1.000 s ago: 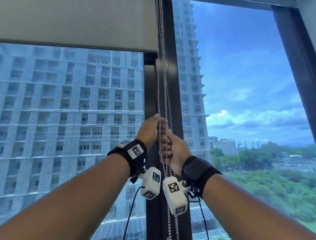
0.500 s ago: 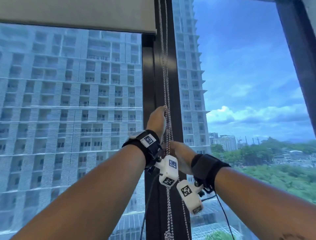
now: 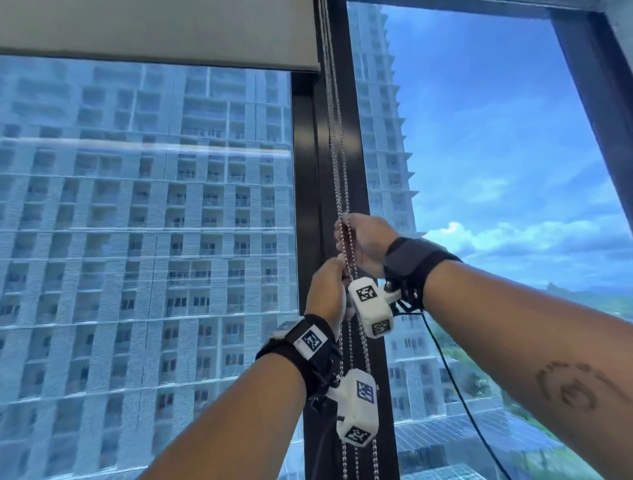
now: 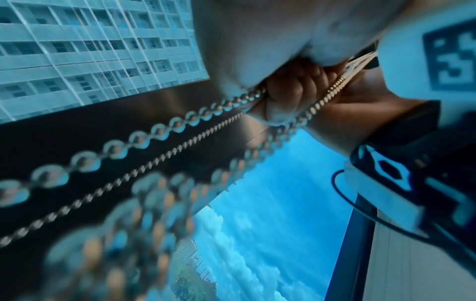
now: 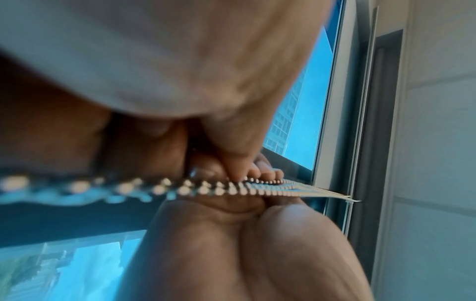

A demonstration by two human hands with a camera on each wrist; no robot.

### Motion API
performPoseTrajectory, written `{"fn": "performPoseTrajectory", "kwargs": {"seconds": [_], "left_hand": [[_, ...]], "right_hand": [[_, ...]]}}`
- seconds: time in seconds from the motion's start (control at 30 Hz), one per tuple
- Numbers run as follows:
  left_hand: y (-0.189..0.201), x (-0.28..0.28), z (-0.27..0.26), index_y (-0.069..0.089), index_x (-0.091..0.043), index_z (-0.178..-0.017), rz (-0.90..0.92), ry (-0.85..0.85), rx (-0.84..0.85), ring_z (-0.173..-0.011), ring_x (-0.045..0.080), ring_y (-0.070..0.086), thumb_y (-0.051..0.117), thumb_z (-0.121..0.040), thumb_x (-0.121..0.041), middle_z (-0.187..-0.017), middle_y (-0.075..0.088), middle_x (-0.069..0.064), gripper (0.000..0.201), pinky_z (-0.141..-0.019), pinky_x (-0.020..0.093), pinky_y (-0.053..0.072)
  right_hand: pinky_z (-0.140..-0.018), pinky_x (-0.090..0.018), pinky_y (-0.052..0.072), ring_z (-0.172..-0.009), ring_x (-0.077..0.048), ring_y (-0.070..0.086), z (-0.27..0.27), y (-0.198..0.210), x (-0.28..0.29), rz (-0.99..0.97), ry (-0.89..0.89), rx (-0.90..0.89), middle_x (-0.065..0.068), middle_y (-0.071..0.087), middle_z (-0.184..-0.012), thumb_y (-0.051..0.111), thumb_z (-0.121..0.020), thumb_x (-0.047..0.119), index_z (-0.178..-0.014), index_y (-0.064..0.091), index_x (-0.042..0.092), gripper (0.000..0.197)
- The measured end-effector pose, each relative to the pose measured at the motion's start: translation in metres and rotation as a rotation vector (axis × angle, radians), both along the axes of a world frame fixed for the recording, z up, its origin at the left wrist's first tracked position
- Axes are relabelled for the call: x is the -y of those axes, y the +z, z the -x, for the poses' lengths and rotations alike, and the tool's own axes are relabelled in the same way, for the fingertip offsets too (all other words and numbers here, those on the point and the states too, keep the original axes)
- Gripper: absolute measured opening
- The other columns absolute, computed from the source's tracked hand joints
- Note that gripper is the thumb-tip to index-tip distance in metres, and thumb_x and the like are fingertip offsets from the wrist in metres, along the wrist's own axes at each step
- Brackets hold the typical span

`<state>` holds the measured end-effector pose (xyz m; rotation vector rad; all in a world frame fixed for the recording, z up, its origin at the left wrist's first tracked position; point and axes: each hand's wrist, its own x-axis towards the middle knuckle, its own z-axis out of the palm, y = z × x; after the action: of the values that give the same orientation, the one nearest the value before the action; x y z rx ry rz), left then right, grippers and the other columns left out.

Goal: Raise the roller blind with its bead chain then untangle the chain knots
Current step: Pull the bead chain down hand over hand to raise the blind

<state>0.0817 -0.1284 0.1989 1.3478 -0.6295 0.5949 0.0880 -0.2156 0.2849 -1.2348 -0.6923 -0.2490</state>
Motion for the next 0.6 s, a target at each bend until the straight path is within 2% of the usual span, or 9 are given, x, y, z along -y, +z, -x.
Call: {"fn": "performPoseTrajectory", "kwargs": {"seconds": [0.1, 0.17, 0.27, 0.3, 0.37, 0.4, 0.5, 0.6], "left_hand": [[-0.01, 0.001, 0.0, 0.06, -0.017, -0.076, 0.053, -0.068, 0.006, -0.063, 0.019, 0.055, 0.048, -0.099, -0.027, -0.071, 0.061, 0.007, 0.028, -0.062, 0.033, 0.041], [-0.016, -0.003, -0.005, 0.06, -0.015, -0.08, 0.043, -0.06, 0.002, -0.066, 0.02, 0.054, 0.048, -0.099, -0.025, -0.073, 0.06, 0.009, 0.025, -0.061, 0.031, 0.04], [-0.025, -0.011, -0.008, 0.058, -0.014, -0.087, -0.064, -0.017, 0.034, -0.073, 0.019, 0.047, 0.048, -0.093, -0.034, -0.079, 0.053, 0.012, 0.023, -0.068, 0.034, 0.036], [-0.028, -0.015, -0.01, 0.056, -0.013, -0.083, -0.115, 0.011, 0.047, -0.067, 0.017, 0.045, 0.048, -0.092, -0.034, -0.073, 0.049, 0.01, 0.024, -0.066, 0.032, 0.035], [-0.03, -0.025, -0.01, 0.052, -0.01, -0.073, -0.221, 0.101, 0.04, -0.05, 0.01, 0.039, 0.045, -0.098, -0.029, -0.061, 0.044, 0.004, 0.032, -0.053, 0.022, 0.034], [-0.028, -0.031, -0.011, 0.056, -0.007, -0.075, -0.257, 0.15, 0.028, -0.047, 0.008, 0.039, 0.041, -0.101, -0.025, -0.061, 0.048, 0.004, 0.035, -0.051, 0.02, 0.033], [-0.008, -0.047, -0.015, 0.064, 0.0, -0.096, -0.246, 0.18, 0.018, -0.064, 0.013, 0.052, 0.033, -0.104, -0.026, -0.076, 0.062, 0.01, 0.042, -0.059, 0.026, 0.037], [0.03, -0.046, -0.009, 0.063, -0.006, -0.097, -0.204, 0.131, 0.048, -0.071, 0.018, 0.055, 0.031, -0.106, -0.033, -0.081, 0.063, 0.008, 0.043, -0.068, 0.03, 0.043]], "right_hand": [[-0.047, -0.024, 0.021, -0.047, -0.012, 0.034, -0.01, -0.014, -0.008, -0.088, 0.127, -0.072, 0.002, 0.041, -0.054, 0.036, -0.101, 0.022, -0.071, 0.047, 0.018, 0.032], [-0.045, -0.022, 0.021, -0.047, -0.011, 0.03, -0.012, -0.024, -0.008, -0.112, 0.184, -0.071, 0.003, 0.036, -0.054, 0.037, -0.101, 0.024, -0.068, 0.045, 0.019, 0.035], [-0.038, -0.022, 0.024, -0.047, -0.009, 0.024, -0.017, -0.04, -0.009, -0.146, 0.209, -0.059, 0.005, 0.031, -0.054, 0.04, -0.101, 0.025, -0.065, 0.043, 0.021, 0.037], [-0.04, -0.022, 0.022, -0.048, -0.009, 0.021, -0.018, -0.045, -0.01, -0.152, 0.201, -0.055, 0.006, 0.03, -0.054, 0.04, -0.102, 0.028, -0.064, 0.044, 0.022, 0.038], [-0.049, -0.026, 0.014, -0.047, -0.009, 0.019, -0.019, -0.055, -0.011, -0.145, 0.164, -0.031, 0.007, 0.029, -0.053, 0.039, -0.103, 0.032, -0.065, 0.043, 0.023, 0.039], [-0.053, -0.029, 0.011, -0.047, -0.01, 0.019, -0.017, -0.059, -0.011, -0.127, 0.138, -0.009, 0.006, 0.029, -0.054, 0.038, -0.103, 0.032, -0.066, 0.042, 0.024, 0.038], [-0.048, -0.027, 0.016, -0.048, -0.011, 0.021, -0.009, -0.069, -0.009, -0.03, 0.078, 0.034, 0.005, 0.029, -0.058, 0.038, -0.101, 0.028, -0.068, 0.043, 0.025, 0.034], [-0.047, -0.026, 0.024, -0.047, -0.012, 0.028, -0.005, -0.077, -0.011, 0.046, 0.039, 0.034, 0.005, 0.035, -0.058, 0.038, -0.103, 0.033, -0.069, 0.054, 0.026, 0.038]]}}
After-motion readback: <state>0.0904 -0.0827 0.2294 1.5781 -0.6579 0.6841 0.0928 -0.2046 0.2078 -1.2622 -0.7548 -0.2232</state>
